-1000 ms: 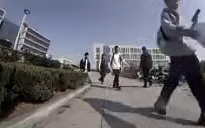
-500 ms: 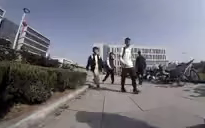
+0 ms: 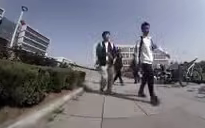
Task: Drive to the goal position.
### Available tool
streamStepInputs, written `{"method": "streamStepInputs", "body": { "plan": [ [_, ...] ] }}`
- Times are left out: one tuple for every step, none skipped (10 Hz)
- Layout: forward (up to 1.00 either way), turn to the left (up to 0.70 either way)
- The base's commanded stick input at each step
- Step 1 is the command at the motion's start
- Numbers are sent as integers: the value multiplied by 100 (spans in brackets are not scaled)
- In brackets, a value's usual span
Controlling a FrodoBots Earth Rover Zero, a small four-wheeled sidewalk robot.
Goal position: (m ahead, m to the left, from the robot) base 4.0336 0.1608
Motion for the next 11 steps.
{"method": "streamStepInputs", "body": {
  "plan": [
    [0,0],
    [0,0],
    [0,0],
    [0,0],
    [0,0],
    [0,0],
    [0,0],
    [0,0],
    [1,0],
    [32,0],
    [50,0]
  ]
}}
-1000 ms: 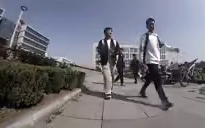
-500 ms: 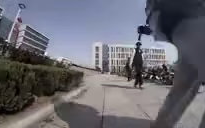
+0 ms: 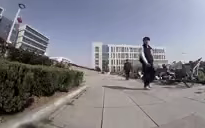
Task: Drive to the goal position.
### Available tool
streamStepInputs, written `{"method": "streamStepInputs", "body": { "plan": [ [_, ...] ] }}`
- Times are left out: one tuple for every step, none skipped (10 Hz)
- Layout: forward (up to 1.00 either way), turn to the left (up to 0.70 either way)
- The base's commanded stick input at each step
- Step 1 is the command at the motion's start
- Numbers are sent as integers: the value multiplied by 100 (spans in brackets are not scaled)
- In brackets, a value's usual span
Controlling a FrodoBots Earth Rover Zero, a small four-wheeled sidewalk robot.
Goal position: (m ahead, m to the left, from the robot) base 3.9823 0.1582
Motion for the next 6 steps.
{"method": "streamStepInputs", "body": {
  "plan": [
    [50,0],
    [50,0],
    [50,0],
    [50,0],
    [50,0],
    [50,0]
  ]
}}
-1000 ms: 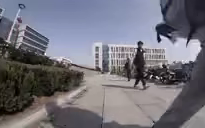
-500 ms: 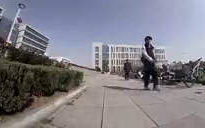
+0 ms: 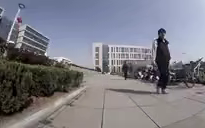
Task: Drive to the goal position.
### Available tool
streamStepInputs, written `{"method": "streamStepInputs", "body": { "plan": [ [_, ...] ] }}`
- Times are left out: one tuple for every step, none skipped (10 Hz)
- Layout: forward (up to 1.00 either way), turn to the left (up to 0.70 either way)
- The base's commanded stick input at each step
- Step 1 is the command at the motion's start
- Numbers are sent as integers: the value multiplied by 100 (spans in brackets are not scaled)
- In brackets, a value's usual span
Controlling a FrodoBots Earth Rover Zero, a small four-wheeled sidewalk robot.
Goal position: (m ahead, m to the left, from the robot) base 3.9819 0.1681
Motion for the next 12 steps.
{"method": "streamStepInputs", "body": {
  "plan": [
    [50,0],
    [50,0],
    [50,0],
    [50,0],
    [50,0],
    [50,0],
    [50,0],
    [50,0],
    [50,0],
    [50,0],
    [50,0],
    [50,0]
  ]
}}
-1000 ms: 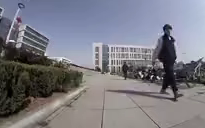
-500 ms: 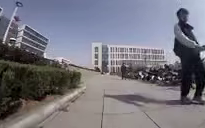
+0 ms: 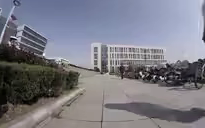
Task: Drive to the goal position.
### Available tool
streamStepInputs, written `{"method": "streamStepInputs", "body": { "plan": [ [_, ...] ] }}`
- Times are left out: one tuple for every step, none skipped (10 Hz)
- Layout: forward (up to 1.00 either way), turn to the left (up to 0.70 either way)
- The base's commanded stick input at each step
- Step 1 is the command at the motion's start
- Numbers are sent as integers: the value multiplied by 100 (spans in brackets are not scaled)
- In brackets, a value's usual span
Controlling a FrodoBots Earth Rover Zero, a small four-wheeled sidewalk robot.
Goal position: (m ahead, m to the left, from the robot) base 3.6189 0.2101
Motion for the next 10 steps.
{"method": "streamStepInputs", "body": {
  "plan": [
    [50,0],
    [50,0],
    [50,0],
    [50,0],
    [50,0],
    [50,0],
    [50,0],
    [50,0],
    [50,0],
    [50,0]
  ]
}}
